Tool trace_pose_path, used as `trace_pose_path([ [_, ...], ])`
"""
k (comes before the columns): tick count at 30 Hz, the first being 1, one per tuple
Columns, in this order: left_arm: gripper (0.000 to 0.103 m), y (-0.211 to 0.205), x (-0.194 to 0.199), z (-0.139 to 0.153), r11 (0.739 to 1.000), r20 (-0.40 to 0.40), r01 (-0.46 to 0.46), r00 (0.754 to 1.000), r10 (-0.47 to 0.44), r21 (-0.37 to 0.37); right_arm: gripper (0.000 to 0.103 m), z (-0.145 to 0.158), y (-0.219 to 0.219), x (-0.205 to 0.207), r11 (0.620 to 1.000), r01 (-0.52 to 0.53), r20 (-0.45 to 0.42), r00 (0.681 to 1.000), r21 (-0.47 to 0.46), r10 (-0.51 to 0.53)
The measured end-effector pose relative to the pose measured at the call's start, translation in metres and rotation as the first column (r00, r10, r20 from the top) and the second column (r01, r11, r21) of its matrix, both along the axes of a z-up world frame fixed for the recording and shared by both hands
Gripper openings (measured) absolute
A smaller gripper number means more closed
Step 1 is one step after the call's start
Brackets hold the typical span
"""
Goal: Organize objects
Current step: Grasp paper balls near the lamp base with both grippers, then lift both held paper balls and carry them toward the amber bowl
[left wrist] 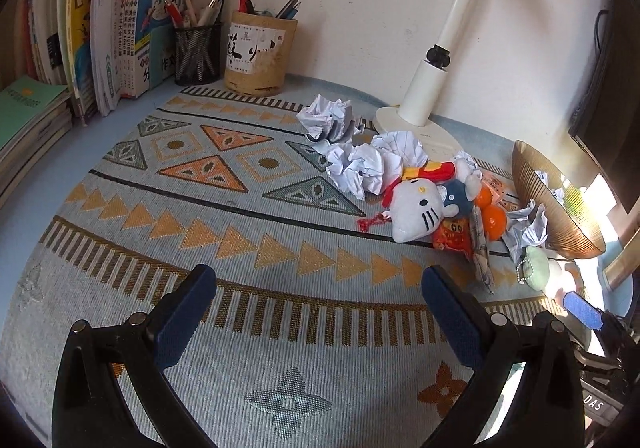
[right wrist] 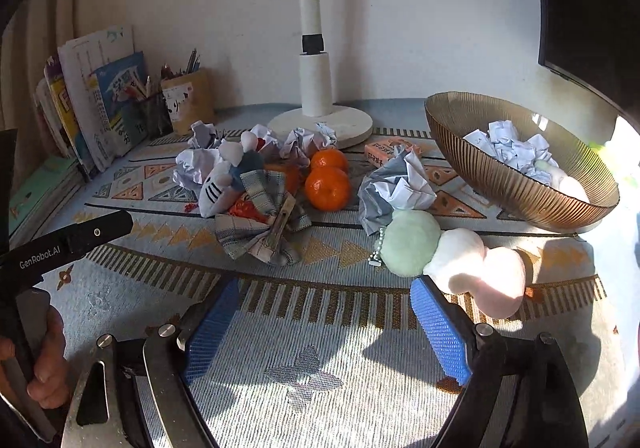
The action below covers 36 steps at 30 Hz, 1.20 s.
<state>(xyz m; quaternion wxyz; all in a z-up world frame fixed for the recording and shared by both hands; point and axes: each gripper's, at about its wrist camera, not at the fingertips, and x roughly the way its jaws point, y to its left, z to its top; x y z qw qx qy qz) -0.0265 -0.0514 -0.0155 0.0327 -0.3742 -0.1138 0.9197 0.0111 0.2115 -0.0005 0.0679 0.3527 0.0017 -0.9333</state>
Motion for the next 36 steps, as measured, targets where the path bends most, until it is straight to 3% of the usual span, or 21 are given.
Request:
trace_pose_path([
  [3,0.102,-0.006,-0.010,0.006,0.998,0.032,0.048,0.998,-0.050,0.034,0.087,-0.001,0.000,-0.007,0.999,-0.036,0.045,0.998,-0.033,0.038],
  [5,0.102,-0.017,-0.023,0.024,0.998,0.013,0.057,0.998,-0.058,0.035,0.087,0.005,-0.004,-0.013,0.995,-0.073,0.086,0.993,-0.075,0.079],
  [8,0.102,-0.033,-0.063,0.049,0.996,-0.001,0.083,0.997,-0.083,0.031,0.087,0.032,-0.027,-0.023,0.978,-0.160,0.062,0.984,-0.136,0.169],
  [10,0.102,-0.036,-0.096,0.055,0.996,-0.005,0.091,0.996,-0.091,-0.022,0.087,0.050,-0.054,-0.035,0.965,-0.222,0.040,0.973,-0.137,0.229],
  [12,0.102,-0.035,-0.132,0.050,0.993,0.035,0.106,0.994,-0.104,-0.055,0.087,0.056,-0.081,-0.054,0.954,-0.266,0.051,0.960,-0.135,0.275],
  [15,0.102,-0.035,-0.175,0.030,0.975,0.105,0.205,0.971,-0.213,0.082,0.087,0.053,-0.120,-0.088,0.947,-0.308,0.089,0.945,-0.093,0.316],
  [18,0.102,-0.036,-0.200,0.011,0.962,0.139,0.212,0.962,-0.237,0.173,0.087,0.038,-0.146,-0.125,0.951,-0.307,0.144,0.940,-0.043,0.310],
  [21,0.102,-0.032,-0.210,-0.003,0.948,0.143,0.239,0.952,-0.272,0.212,0.087,0.020,-0.151,-0.155,0.960,-0.277,0.192,0.941,-0.039,0.279],
  [25,0.101,-0.026,-0.216,-0.014,0.954,0.146,0.233,0.954,-0.261,0.187,0.087,0.007,-0.149,-0.174,0.968,-0.249,0.199,0.947,-0.038,0.252],
  [27,0.091,-0.025,-0.218,-0.016,0.958,0.146,0.224,0.957,-0.251,0.179,0.081,0.002,-0.150,-0.180,0.971,-0.237,0.203,0.950,-0.024,0.237],
  [28,0.080,-0.024,-0.218,-0.016,0.957,0.141,0.229,0.957,-0.255,0.175,0.069,-0.001,-0.152,-0.182,0.972,-0.235,0.204,0.951,-0.008,0.232],
  [31,0.055,-0.023,-0.217,-0.017,0.938,0.139,0.261,0.945,-0.296,0.228,0.058,-0.008,-0.159,-0.181,0.970,-0.231,0.190,0.958,0.069,0.215],
  [34,0.047,-0.024,-0.212,-0.012,0.938,0.117,0.260,0.949,-0.292,0.230,0.043,-0.002,-0.155,-0.179,0.970,-0.227,0.165,0.963,0.084,0.211],
  [36,0.046,-0.028,-0.206,-0.004,0.948,0.099,0.239,0.959,-0.264,0.210,0.040,0.004,-0.148,-0.176,0.969,-0.247,0.155,0.958,0.023,0.241],
])
